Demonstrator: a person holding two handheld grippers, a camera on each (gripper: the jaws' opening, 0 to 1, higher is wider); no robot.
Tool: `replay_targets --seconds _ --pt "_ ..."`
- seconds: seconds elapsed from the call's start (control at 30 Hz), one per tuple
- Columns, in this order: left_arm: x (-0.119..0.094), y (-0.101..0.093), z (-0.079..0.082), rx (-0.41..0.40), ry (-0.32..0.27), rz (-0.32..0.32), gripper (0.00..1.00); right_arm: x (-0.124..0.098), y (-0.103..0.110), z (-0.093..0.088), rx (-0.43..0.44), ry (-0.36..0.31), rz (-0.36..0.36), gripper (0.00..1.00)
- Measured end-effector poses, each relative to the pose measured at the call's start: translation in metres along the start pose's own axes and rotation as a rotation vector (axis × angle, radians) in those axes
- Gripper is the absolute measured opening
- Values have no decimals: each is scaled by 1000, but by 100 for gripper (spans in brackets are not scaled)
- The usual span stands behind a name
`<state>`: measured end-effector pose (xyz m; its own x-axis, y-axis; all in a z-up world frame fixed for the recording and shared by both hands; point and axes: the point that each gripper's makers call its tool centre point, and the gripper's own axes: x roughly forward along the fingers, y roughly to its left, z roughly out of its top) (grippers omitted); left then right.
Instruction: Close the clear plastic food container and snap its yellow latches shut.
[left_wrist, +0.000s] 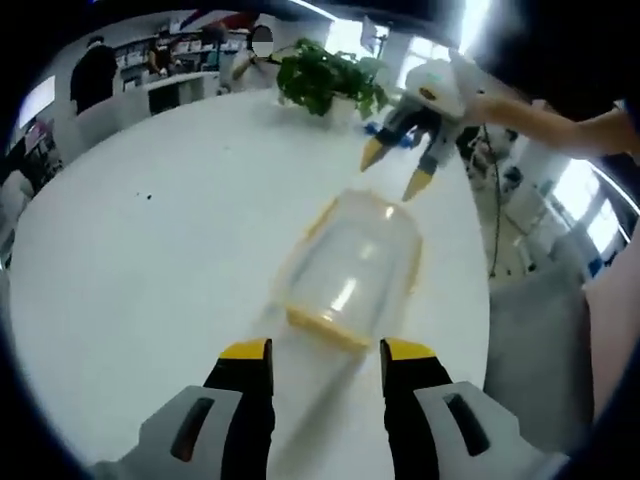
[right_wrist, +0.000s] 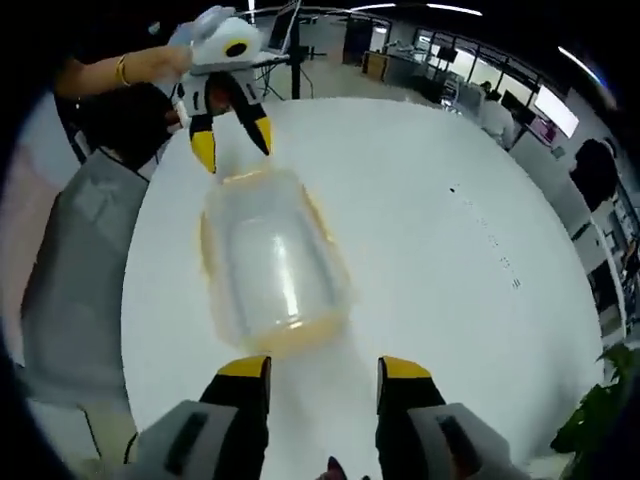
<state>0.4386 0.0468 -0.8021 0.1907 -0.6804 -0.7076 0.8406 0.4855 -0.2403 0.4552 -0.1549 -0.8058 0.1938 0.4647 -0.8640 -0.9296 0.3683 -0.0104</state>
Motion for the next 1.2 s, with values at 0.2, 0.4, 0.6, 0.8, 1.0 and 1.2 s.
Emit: replay_targets --seconds 0.2,0.4,0.6,0.8,1.0,1.2 --pt "2 0 3 -65 -37 16 40 -2 4 3 95 -38 -6 39" --pt "6 3 7 -118 -69 53 40 0 9 7 204 -93 -10 40" --pt "12 4 8 -160 -88 66 40 5 18 9 343 -154 18 40" --pt "18 3 8 -203 -107 80 39 10 23 12 401 -182 31 39" --pt "24 1 3 -245 -113 77 38 14 29 16 462 -203 57 35" --pt "25 1 3 -290 -123 72 38 21 29 15 510 -202 64 33"
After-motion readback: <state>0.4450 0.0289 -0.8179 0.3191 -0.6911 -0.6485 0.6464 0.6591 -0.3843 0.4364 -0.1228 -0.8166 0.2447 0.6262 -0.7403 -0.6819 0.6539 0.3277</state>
